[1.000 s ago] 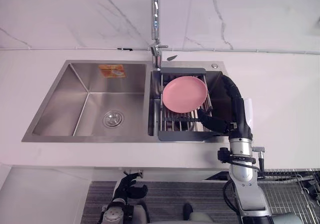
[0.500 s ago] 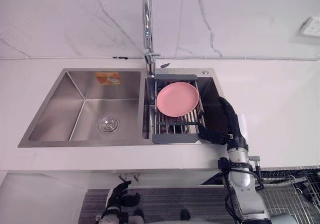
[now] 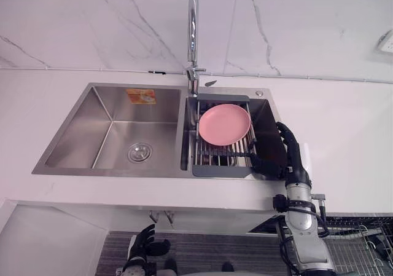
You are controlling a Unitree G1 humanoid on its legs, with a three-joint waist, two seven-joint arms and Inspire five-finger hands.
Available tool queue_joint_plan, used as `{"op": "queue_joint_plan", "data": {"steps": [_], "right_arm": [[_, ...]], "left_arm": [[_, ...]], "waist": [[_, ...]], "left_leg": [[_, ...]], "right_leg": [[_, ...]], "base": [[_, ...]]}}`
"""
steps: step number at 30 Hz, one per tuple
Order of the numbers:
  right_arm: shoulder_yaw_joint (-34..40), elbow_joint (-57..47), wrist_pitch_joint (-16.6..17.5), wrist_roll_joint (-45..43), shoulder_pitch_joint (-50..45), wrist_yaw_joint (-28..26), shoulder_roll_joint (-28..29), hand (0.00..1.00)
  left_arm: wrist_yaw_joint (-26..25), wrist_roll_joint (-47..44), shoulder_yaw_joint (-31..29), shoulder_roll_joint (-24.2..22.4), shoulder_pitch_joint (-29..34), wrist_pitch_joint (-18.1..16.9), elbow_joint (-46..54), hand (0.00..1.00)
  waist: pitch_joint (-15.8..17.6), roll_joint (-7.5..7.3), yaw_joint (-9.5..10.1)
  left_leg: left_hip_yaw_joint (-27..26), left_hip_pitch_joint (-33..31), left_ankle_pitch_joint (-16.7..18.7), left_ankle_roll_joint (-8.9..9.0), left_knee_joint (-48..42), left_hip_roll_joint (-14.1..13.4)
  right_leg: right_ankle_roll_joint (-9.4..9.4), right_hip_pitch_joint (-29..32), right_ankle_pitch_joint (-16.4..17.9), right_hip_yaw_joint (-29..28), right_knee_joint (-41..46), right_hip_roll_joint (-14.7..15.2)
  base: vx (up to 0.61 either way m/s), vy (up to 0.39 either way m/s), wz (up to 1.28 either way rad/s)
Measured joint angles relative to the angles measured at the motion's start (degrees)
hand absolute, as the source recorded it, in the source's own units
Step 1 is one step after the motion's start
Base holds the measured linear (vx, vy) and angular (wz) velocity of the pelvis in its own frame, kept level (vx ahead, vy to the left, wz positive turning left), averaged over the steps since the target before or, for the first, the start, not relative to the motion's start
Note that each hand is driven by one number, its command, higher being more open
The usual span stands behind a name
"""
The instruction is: Walk over to the sink, pick up the cup, carry it to the dishwasher, place the cup inside the dishwasher, then close the dishwasher door
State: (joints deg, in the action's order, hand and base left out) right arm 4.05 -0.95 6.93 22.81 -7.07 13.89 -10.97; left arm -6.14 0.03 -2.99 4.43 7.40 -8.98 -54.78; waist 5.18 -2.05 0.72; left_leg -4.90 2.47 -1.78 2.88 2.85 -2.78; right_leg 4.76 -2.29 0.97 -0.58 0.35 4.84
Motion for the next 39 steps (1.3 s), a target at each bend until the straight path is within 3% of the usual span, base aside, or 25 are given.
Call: {"op": "queue_joint_plan", "data": {"steps": [21,39], "right_arm": [[-10.12,6.73,1.36,10.18,9.37,-2.69,-14.09,0.9],[-14.64,15.83,0.88,15.62,17.87,-2.22,-16.37,0.9]], "left_arm": [[1.17,0.0,0.04,0.39,0.0,-0.56,0.17,0.9],[1.17,-0.11,0.31,1.01,-0.54,-1.47,0.88,0.9]], "waist": [[0.04,-0.73,0.34],[1.65,-1.65,1.2]], "left_leg": [[2.11,-0.47,-0.59,-0.2,1.32,0.29],[4.13,-2.02,-1.92,-0.47,2.12,0.92]], "right_leg": [[0.08,0.38,0.03,1.6,0.21,0.08],[0.17,1.55,0.1,2.96,0.38,0.5]], "base": [[-0.01,-0.004,0.02],[-0.02,-0.007,0.04]]}}
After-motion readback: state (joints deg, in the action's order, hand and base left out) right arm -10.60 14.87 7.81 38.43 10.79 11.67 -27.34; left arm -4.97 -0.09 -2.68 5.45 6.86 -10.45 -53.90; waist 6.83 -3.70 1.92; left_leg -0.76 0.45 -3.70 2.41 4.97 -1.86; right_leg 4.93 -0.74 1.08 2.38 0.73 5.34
